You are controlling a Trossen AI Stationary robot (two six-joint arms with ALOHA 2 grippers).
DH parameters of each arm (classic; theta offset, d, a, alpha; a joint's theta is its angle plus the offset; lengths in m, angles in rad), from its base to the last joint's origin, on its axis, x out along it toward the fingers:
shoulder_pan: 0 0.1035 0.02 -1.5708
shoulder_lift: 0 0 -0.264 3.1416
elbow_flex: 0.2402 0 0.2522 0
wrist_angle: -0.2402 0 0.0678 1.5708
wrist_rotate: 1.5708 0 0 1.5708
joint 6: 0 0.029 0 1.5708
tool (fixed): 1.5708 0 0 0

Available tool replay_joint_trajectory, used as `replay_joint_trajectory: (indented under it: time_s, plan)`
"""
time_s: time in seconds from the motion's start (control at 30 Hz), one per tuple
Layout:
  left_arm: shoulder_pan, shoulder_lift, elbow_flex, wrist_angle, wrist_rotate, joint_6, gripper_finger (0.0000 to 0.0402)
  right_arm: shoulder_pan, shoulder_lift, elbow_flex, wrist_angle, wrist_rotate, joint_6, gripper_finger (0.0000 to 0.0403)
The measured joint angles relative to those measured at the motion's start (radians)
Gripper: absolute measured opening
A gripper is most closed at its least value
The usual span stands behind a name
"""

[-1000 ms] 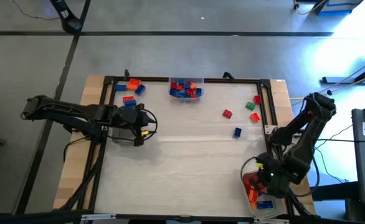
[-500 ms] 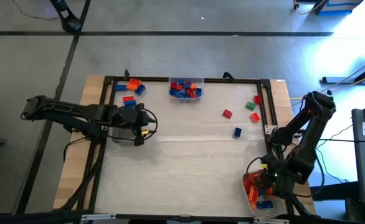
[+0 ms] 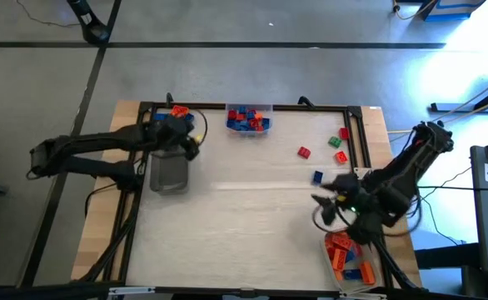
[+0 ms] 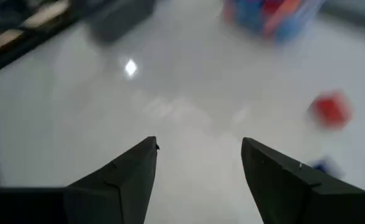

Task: Sort blocks by size
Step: Put the blue 8 stud game piece into the gray bin

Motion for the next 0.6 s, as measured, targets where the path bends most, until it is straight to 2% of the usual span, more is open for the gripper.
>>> replay_joint_trajectory:
  time_s: [0.17,0.3,0.43,0.6]
  plan:
    - [0.185,0.092,0.000,0.009,0.021,0.023,0.0192,-0.178,0.022,-0.001,0.002,0.141,-0.186,0.0232]
    - [0.320,0.204,0.002,0.086,0.099,0.074,0.0185,-0.307,0.057,-0.001,0.004,0.234,-0.305,0.0232]
    - [0.420,0.343,0.068,0.097,0.143,0.086,0.0182,-0.416,0.105,-0.002,0.005,0.327,-0.397,0.0232]
    - [0.485,0.505,0.165,0.071,0.146,0.126,0.0182,-0.517,0.165,-0.002,0.008,0.341,-0.432,0.0232]
